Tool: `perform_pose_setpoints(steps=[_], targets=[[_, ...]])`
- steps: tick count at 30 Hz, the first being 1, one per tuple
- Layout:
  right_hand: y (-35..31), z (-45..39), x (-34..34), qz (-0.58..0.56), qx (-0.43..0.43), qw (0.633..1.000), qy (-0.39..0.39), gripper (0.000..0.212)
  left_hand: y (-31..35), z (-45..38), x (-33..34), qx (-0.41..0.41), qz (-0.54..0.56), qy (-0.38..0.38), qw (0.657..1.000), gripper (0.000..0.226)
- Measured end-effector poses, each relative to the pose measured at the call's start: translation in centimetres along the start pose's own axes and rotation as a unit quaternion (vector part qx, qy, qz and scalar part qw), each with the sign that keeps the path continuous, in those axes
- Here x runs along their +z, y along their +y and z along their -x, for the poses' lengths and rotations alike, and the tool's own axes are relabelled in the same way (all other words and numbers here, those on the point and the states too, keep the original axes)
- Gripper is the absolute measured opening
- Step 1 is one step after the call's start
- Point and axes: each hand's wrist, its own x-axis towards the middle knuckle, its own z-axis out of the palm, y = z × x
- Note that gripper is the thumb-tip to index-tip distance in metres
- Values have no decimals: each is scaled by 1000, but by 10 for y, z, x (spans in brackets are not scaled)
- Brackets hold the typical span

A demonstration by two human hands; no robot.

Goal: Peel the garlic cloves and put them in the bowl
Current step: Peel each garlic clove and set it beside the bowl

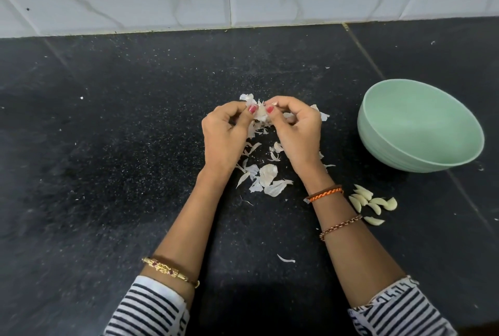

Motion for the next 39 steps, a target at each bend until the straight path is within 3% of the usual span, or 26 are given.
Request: perform_pose_setpoints(steps=[4,9,15,18,25,31,39], targets=[[3,-1,-3,16,4,999,28,12,0,-1,-2,20,-45,47,998,19],[3,1,-2,37,-12,999,10,11,3,2,2,38,-81,6,996,39],[6,0,-1,58,-18,998,26,10,-3,0,1,107,-150,46,982,32],[5,0,-2,58,-25,997,34,10,-1,0,2,101,-143,70,982,22],[4,0,-2,63,-31,997,25,10,-2,0,3,116,-125,11,985,13],[4,1,-5,75,-40,996,14,9,-3,0,1,149,-142,-18,978,24],[-1,-3,-11,16,29,999,-34,12,-6,-2,-1,196,-166,-52,965,22]])
